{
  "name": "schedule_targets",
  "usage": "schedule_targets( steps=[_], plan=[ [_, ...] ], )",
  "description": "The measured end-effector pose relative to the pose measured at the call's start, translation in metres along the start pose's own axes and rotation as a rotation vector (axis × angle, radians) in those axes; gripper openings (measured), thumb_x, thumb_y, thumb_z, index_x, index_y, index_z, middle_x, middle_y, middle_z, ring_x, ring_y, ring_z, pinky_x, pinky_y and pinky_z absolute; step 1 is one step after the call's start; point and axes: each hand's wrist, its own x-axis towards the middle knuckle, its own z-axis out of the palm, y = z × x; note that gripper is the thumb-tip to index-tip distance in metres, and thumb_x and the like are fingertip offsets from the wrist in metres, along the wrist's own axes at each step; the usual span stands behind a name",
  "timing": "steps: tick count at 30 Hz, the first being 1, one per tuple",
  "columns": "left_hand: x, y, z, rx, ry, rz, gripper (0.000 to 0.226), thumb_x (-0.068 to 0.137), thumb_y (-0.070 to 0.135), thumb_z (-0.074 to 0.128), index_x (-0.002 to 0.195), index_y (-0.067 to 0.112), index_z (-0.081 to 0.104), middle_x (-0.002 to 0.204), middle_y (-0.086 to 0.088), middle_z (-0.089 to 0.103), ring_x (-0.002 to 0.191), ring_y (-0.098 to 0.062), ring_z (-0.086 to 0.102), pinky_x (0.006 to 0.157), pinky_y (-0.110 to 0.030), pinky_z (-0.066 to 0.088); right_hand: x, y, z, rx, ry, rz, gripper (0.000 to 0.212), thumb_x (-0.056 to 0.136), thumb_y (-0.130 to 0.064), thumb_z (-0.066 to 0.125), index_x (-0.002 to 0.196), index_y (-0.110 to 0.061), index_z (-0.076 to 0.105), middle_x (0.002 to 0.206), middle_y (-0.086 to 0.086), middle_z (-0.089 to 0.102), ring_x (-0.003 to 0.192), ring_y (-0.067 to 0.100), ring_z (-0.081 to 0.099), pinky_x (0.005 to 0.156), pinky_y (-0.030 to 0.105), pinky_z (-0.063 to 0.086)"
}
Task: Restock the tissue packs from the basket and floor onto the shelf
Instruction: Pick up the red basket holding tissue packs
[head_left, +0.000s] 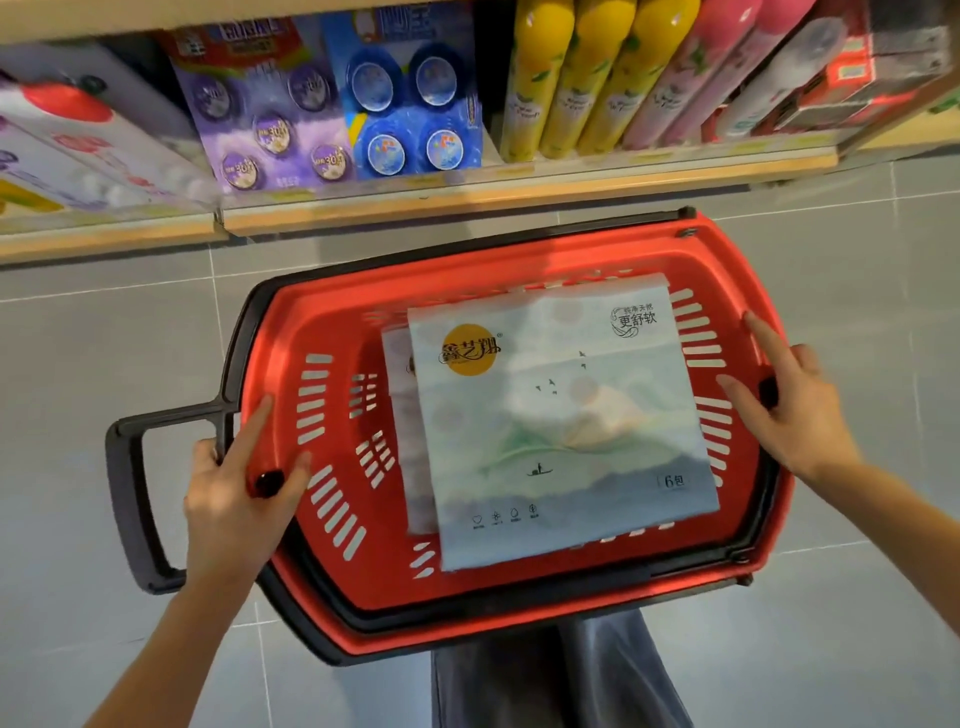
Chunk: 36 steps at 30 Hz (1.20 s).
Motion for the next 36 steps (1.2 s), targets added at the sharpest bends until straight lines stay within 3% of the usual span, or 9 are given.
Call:
schedule_targets(
  steps=[3,7,10,14,18,21,26,31,36],
  plan=[
    [0.003,0.004,-0.002,-0.022,-0.017,-0.089,0.068,0.075,0.026,0.073,0.137,0.030,0.042,0.091,-0.007,0.042,0.068,-0.024,0.048,0.078,-0.039,0.050,0.002,-0.004,-0.001,-0.037,-0.004,-0.002,0.066,0.083,-0.042,0.046,0.143,-0.025,0.024,0.106,0.022,0.045,0.076,0.023,0.045,0.078,0.037,0.043],
    [0.006,0.009,-0.011,-0.060,-0.028,-0.176,0.063,0.078,0.030,0.069,0.134,0.038,0.042,0.094,-0.013,0.042,0.064,-0.008,0.044,0.080,-0.035,0.047,0.004,-0.016,-0.009,-0.049,-0.039,0.007,0.058,0.091,-0.028,0.048,0.143,-0.026,0.023,0.113,0.025,0.045,0.082,0.023,0.045,0.083,0.043,0.046],
    [0.006,0.011,-0.025,-0.026,-0.019,-0.152,0.057,0.081,0.029,0.066,0.134,0.034,0.045,0.092,-0.015,0.044,0.060,-0.016,0.044,0.082,-0.037,0.046,0.006,-0.028,-0.023,-0.074,-0.032,-0.025,0.057,0.090,-0.027,0.050,0.142,-0.025,0.027,0.106,0.025,0.047,0.081,0.026,0.046,0.086,0.041,0.045],
    [-0.001,0.011,-0.060,0.000,-0.029,-0.136,0.055,0.081,0.031,0.065,0.133,0.031,0.046,0.093,-0.018,0.047,0.075,-0.026,0.049,0.087,-0.044,0.048,0.001,-0.049,-0.050,-0.102,-0.030,-0.096,0.057,0.088,-0.026,0.054,0.140,-0.023,0.031,0.091,0.015,0.044,0.079,0.033,0.051,0.084,0.039,0.044],
    [-0.016,0.021,-0.114,-0.094,0.030,-0.110,0.053,0.080,0.027,0.067,0.130,0.031,0.051,0.093,-0.016,0.050,0.066,-0.017,0.051,0.085,-0.039,0.050,-0.019,-0.085,-0.088,-0.090,-0.007,-0.143,0.057,0.087,-0.025,0.056,0.140,-0.021,0.034,0.089,0.013,0.043,0.073,0.025,0.044,0.081,0.035,0.042],
    [-0.030,0.037,-0.169,-0.100,0.074,-0.091,0.048,0.082,0.030,0.066,0.128,0.027,0.054,0.077,-0.009,0.050,0.062,-0.010,0.046,0.081,-0.036,0.047,-0.038,-0.118,-0.129,-0.075,0.017,-0.189,0.056,0.086,-0.022,0.058,0.138,-0.018,0.037,0.085,0.013,0.046,0.074,0.025,0.043,0.081,0.037,0.043],
    [-0.070,0.065,-0.275,-0.097,0.146,-0.040,0.054,0.077,0.044,0.047,0.126,0.025,0.056,0.057,-0.015,0.052,0.067,-0.030,0.048,0.069,-0.033,0.036,-0.075,-0.178,-0.208,-0.059,0.061,-0.281,0.055,0.084,-0.023,0.062,0.135,-0.016,0.042,0.087,0.021,0.057,0.084,0.040,0.056,0.079,0.040,0.045],
    [-0.141,0.092,-0.365,-0.106,0.255,-0.099,0.054,0.078,0.046,0.048,0.127,0.023,0.055,0.087,-0.022,0.063,0.084,-0.035,0.055,0.076,-0.037,0.041,-0.109,-0.239,-0.287,-0.060,0.072,-0.439,0.056,0.080,-0.022,0.066,0.132,-0.013,0.046,0.096,0.027,0.065,0.091,0.041,0.060,0.080,0.044,0.046],
    [-0.223,0.105,-0.423,-0.157,0.355,-0.229,0.040,0.089,0.032,0.056,0.128,0.023,0.055,0.114,-0.023,0.064,0.099,-0.036,0.060,0.083,-0.034,0.044,-0.145,-0.301,-0.353,-0.081,0.085,-0.596,0.054,0.077,-0.026,0.070,0.127,-0.014,0.052,0.099,0.026,0.067,0.094,0.041,0.061,0.080,0.044,0.046]
  ],
)
